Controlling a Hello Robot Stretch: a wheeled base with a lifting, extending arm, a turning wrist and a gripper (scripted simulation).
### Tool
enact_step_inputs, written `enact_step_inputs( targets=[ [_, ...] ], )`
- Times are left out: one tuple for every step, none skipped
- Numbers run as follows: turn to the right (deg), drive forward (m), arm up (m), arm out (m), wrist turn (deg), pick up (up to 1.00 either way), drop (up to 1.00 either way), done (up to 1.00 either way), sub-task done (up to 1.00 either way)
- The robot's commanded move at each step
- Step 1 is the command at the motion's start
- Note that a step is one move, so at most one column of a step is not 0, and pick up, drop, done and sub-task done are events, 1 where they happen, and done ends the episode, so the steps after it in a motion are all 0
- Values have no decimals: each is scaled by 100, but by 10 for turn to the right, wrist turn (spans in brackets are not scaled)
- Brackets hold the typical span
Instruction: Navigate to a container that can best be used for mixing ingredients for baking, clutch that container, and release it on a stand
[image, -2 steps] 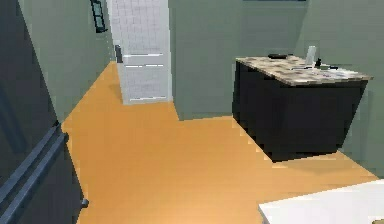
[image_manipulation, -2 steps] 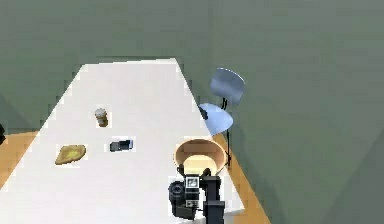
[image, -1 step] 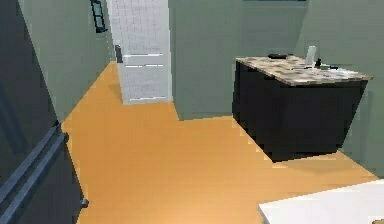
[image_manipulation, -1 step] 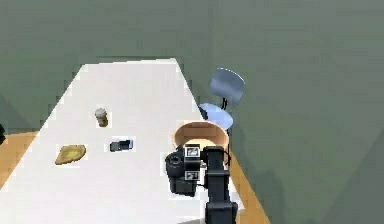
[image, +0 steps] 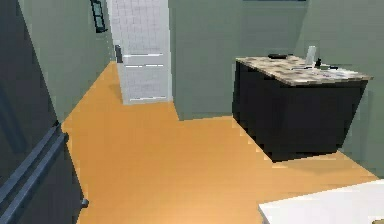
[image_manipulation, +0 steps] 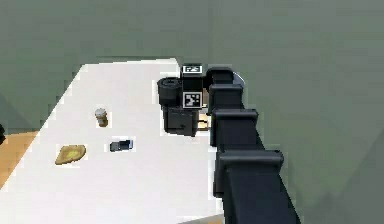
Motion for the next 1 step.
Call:
enact_step_inputs(
  targets=[
    [0,0,0,0,-450,0,0,0,0]
  ],
)
